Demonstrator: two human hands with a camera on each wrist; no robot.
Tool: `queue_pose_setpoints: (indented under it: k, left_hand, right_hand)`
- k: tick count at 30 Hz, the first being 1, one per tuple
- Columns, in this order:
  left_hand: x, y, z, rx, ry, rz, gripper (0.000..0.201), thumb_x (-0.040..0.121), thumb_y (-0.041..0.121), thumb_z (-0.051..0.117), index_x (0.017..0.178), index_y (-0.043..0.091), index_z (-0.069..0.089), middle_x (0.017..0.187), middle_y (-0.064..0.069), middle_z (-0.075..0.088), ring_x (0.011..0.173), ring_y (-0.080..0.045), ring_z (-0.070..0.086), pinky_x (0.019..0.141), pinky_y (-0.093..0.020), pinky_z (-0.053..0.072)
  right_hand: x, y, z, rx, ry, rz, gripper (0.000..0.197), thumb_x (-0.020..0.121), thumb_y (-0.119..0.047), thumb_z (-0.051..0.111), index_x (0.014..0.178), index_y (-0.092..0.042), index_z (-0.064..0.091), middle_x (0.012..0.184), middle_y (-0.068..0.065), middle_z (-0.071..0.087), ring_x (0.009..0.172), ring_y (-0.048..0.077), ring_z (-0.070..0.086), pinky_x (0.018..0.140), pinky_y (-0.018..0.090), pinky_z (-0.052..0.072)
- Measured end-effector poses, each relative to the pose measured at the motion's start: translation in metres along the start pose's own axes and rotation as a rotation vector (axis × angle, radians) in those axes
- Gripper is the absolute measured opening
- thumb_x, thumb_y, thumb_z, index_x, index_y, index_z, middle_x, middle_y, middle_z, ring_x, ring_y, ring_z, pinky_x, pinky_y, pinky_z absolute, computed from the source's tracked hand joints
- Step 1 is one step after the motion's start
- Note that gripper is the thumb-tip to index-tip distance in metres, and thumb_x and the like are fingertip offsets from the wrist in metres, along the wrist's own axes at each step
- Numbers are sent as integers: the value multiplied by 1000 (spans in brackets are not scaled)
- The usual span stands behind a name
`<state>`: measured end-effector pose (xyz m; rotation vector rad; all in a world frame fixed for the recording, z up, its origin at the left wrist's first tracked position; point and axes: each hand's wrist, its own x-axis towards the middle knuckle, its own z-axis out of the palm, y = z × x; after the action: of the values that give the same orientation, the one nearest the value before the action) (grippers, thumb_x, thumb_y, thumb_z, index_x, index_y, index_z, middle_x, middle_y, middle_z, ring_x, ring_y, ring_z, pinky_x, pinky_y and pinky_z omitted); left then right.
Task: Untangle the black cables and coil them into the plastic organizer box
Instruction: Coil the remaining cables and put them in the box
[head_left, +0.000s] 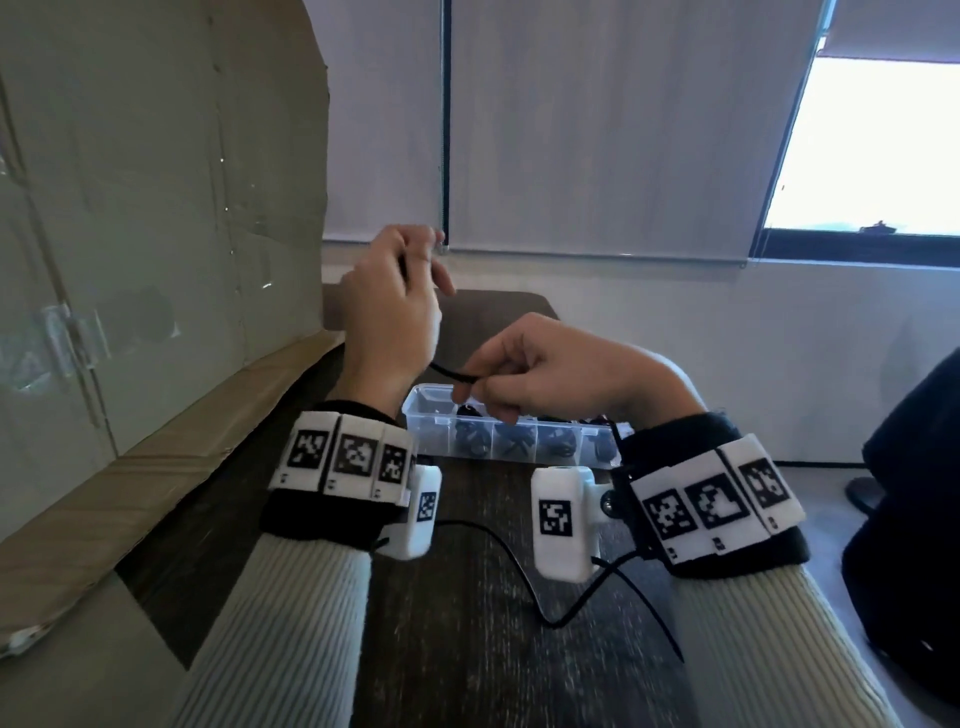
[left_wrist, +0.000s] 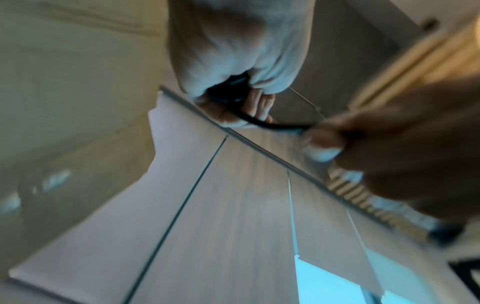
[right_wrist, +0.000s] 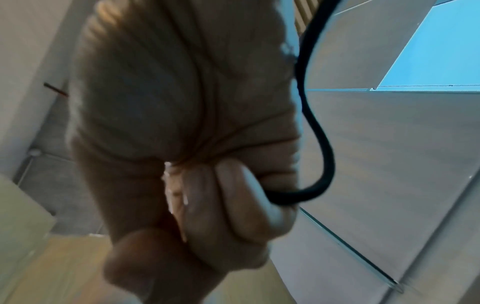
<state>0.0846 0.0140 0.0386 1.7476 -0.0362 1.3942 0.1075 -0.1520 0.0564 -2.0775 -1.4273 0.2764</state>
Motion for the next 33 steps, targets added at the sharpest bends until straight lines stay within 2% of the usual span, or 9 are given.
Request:
queue_pose_setpoints:
  k: [4, 10, 15, 18, 20, 23, 26, 28, 33]
  left_hand:
    - [-12, 0, 8, 197, -200, 57, 40, 103, 37, 31, 88, 17, 63, 61, 7, 64, 46, 3, 52, 57, -21, 41]
    - [-21, 18, 4, -5, -559, -95, 84, 82, 69, 6, 63, 12, 64, 56, -10, 62, 49, -12, 54, 50, -19, 39]
    - [-22, 22, 7, -36, -660, -113, 61, 76, 75, 33, 64, 21, 59, 48, 5, 51, 43, -5, 44, 47, -14, 37]
    - [-22, 14, 8, -172, -638, -204, 49, 68, 54, 72, 97, 17, 62, 71, 10, 65, 52, 0, 53, 51, -19, 44]
    - [-22, 12, 10, -189, -584, -230, 52, 68, 39, 77, 110, 16, 58, 89, 6, 67, 57, 1, 60, 53, -17, 47]
    - [-19, 11, 13, -300, -500, -277, 33, 80, 23, 72, 110, 15, 59, 61, 10, 60, 47, -2, 49, 49, -19, 42]
    - [-17, 14, 18, -422, -425, -286, 14, 95, 20, 56, 102, 9, 61, 49, 11, 47, 45, -5, 38, 45, -20, 33]
    - [-15, 17, 19, -458, -350, -323, 22, 101, 22, 45, 98, 7, 61, 49, 8, 44, 45, -7, 35, 43, -20, 30]
    - [-12, 15, 17, -470, -242, -345, 36, 102, 32, 41, 89, 8, 64, 53, 9, 48, 47, -3, 41, 43, -18, 34]
  right_hand:
    - [-9, -4, -9, -29, 9, -75, 17, 96, -11, 57, 89, -8, 72, 60, -1, 59, 43, 1, 45, 47, 8, 35]
    - [5, 19, -13, 36, 438, -157, 11, 87, -16, 68, 84, -17, 78, 57, -10, 65, 53, 3, 53, 61, 27, 46]
    - [8, 24, -14, 186, 620, -134, 10, 76, -14, 79, 71, -16, 71, 58, 3, 69, 54, 16, 62, 58, 35, 51]
    - [8, 27, -14, 279, 614, -117, 15, 76, -22, 78, 73, -16, 65, 72, 19, 71, 62, 24, 64, 65, 39, 53]
    - [8, 29, -14, 338, 569, -82, 15, 84, -24, 70, 81, -13, 61, 72, 18, 69, 60, 23, 62, 60, 32, 52]
    - [6, 28, -14, 359, 528, -20, 17, 95, -30, 57, 92, -13, 57, 64, 1, 63, 52, 11, 56, 43, 18, 38]
    - [7, 25, -12, 330, 509, -46, 23, 101, -32, 47, 88, -19, 61, 75, 4, 63, 62, 15, 54, 41, 15, 34]
    - [9, 22, -9, 291, 479, -103, 26, 100, -30, 48, 82, -23, 64, 75, 4, 61, 65, 19, 49, 42, 15, 34]
    - [12, 21, -6, 237, 498, -179, 16, 97, -19, 57, 86, -17, 67, 60, -14, 62, 51, -2, 49, 47, 7, 37]
